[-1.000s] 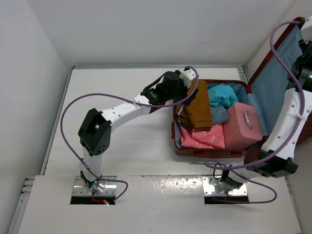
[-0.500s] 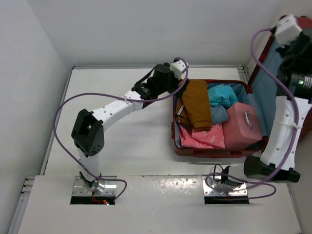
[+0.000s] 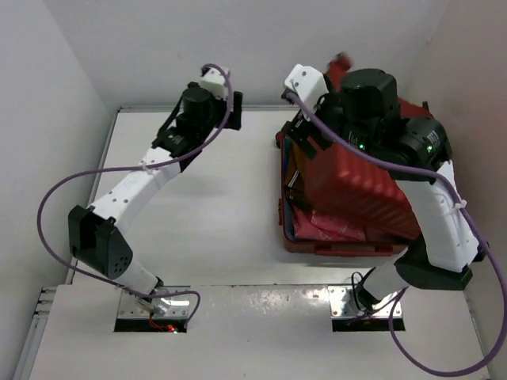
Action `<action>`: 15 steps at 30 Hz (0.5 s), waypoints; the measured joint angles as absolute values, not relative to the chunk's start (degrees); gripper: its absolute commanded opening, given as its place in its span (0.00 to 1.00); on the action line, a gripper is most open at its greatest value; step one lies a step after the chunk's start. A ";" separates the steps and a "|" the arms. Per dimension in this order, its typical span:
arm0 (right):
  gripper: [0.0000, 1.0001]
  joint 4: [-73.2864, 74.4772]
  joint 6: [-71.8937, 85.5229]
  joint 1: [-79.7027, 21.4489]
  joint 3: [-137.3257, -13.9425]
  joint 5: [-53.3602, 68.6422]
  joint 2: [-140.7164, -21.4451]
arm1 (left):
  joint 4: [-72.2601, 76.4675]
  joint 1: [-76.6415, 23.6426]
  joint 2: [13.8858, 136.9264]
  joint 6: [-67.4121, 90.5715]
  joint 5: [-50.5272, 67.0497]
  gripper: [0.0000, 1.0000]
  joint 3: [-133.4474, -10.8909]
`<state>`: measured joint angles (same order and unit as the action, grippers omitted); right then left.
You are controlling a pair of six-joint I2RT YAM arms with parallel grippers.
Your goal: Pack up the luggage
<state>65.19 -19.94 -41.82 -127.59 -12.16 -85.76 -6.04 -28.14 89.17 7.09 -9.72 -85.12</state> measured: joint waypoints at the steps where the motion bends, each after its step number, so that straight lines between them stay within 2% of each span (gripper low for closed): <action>1: 0.74 67.16 -17.02 -42.94 -130.39 -8.80 -86.87 | -5.96 -27.16 87.88 7.49 -10.52 0.96 -84.07; 4: 0.74 66.59 -10.15 -40.73 -134.04 -1.48 -86.72 | -5.82 -25.23 84.68 8.23 -12.25 0.97 -81.36; 6: 0.74 64.45 -7.22 -37.43 -131.98 0.67 -84.01 | -5.67 -24.97 83.13 8.43 -12.84 0.97 -79.75; 8: 0.70 61.80 -6.02 -34.54 -127.26 -0.51 -80.01 | -5.56 -24.99 82.50 8.60 -12.95 0.97 -78.54; 12: 0.60 50.63 -7.55 -26.26 -108.40 -8.84 -69.08 | -5.67 -24.99 82.43 9.23 -12.32 0.98 -76.23; 15: 0.57 40.51 -11.62 -18.11 -91.13 -16.53 -61.95 | -5.76 -25.08 82.52 9.61 -11.62 0.99 -75.07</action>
